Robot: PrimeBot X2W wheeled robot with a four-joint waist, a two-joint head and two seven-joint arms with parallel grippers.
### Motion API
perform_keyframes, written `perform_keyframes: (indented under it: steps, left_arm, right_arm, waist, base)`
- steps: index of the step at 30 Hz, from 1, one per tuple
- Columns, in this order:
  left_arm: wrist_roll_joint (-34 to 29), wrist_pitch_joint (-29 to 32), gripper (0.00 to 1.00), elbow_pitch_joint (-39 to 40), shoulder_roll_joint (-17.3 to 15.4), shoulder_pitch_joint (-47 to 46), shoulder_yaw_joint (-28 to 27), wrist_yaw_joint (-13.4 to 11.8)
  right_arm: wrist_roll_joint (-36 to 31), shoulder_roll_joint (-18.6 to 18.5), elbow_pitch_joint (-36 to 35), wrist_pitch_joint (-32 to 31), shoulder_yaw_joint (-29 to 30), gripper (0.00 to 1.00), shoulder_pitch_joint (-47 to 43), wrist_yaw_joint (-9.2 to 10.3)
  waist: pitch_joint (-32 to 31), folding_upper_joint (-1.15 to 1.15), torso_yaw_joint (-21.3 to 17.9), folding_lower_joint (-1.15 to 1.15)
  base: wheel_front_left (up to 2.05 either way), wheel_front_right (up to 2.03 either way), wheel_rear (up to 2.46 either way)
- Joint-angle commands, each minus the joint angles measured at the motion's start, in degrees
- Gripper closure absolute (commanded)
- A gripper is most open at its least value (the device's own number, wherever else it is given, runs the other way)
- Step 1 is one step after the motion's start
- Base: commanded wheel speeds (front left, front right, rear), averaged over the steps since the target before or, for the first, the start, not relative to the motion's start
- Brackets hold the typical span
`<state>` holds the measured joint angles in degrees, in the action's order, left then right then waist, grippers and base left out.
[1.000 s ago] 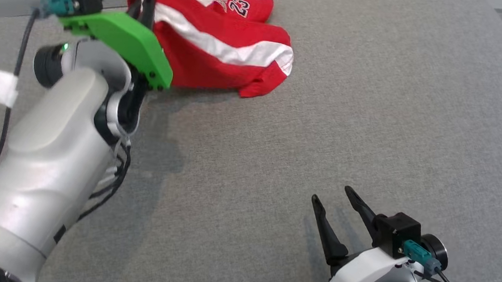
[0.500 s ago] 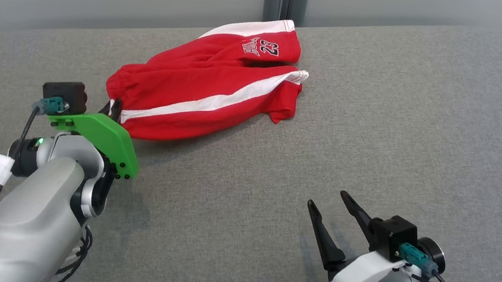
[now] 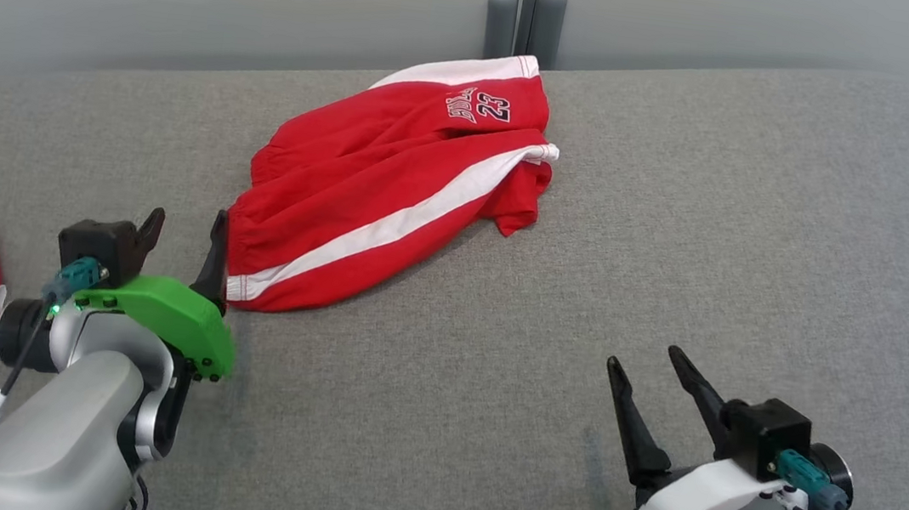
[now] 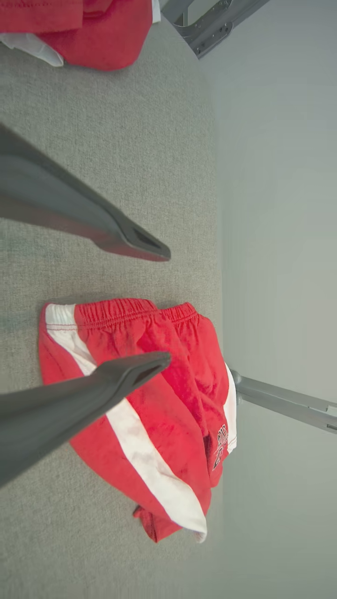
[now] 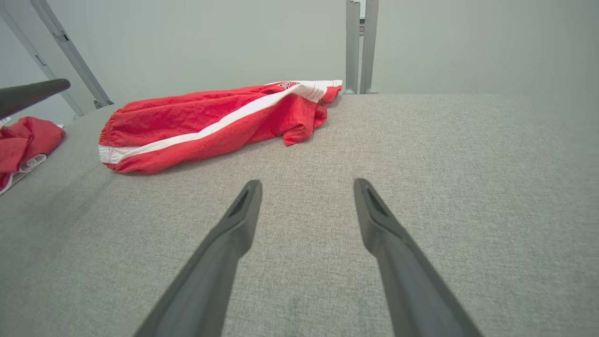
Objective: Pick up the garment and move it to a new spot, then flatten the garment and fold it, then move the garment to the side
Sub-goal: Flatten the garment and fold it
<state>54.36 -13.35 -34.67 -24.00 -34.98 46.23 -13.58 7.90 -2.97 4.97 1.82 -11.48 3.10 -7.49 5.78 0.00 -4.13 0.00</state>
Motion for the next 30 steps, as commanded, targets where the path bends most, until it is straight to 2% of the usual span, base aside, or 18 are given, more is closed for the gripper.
perform_keyframes:
  steps: [1,3,6,8,9,13,20,25,30]
  left_arm:
    - [-0.97,-1.38,0.0,1.85,0.13,2.64,-1.52,-0.19]
    - [-1.38,-1.86,0.0,4.63,1.16,5.52,-4.31,-1.01]
    - [-5.79,-1.85,0.0,11.58,2.59,10.1,-10.83,-2.05]
    - [-9.5,-1.81,0.0,15.87,3.94,14.0,-14.54,-2.05]
    - [-9.5,-1.81,0.0,15.87,3.94,14.0,-14.54,-2.05]
    - [-17.23,-1.78,0.0,22.89,7.46,20.35,-21.36,-1.26]
    - [-28.49,-1.78,0.0,29.27,13.38,29.48,-28.8,1.7]
    - [-32.5,-1.79,0.0,28.67,15.13,33.8,-30.25,5.27]
    - [-34.54,-1.79,0.0,27.66,15.23,37.35,-31.82,8.27]
  right_arm:
    - [1.09,-0.09,-0.64,1.26,1.27,0.0,-0.85,0.0]
    - [2.28,-0.05,-0.86,2.35,2.81,0.0,-1.19,0.0]
    - [5.59,0.03,-0.65,4.35,5.47,0.0,-1.45,0.01]
    - [7.44,0.03,-0.08,5.32,6.96,0.0,-1.4,0.01]
    - [7.44,0.03,-0.08,5.32,6.96,0.0,-1.4,0.01]
    - [7.33,0.05,1.63,6.22,7.53,0.0,-1.0,0.0]
    - [6.23,0.02,3.81,9.13,8.36,0.0,-1.18,0.0]
    - [5.15,0.05,4.83,10.94,8.72,0.0,-1.72,0.0]
    - [2.31,0.05,5.57,11.41,8.8,0.0,-2.5,0.0]
  waist:
    - [-1.13,0.0,1.15,0.0]
    - [-1.72,0.0,1.85,0.0]
    - [-2.41,0.0,2.88,0.0]
    - [-2.85,0.0,3.46,0.0]
    - [-2.85,0.0,3.46,0.0]
    - [-3.83,0.0,4.26,0.0]
    - [-5.55,0.0,4.54,0.0]
    - [-6.3,0.0,4.35,0.0]
    - [-7.04,0.0,4.54,0.0]
  base:
    - [0.0,0.0,0.0]
    - [0.0,0.0,0.0]
    - [0.0,0.0,0.0]
    - [0.0,0.0,0.0]
    - [0.0,0.0,0.0]
    - [0.0,0.0,0.0]
    - [0.0,0.0,0.0]
    - [0.0,0.0,0.0]
    - [0.0,0.0,0.0]
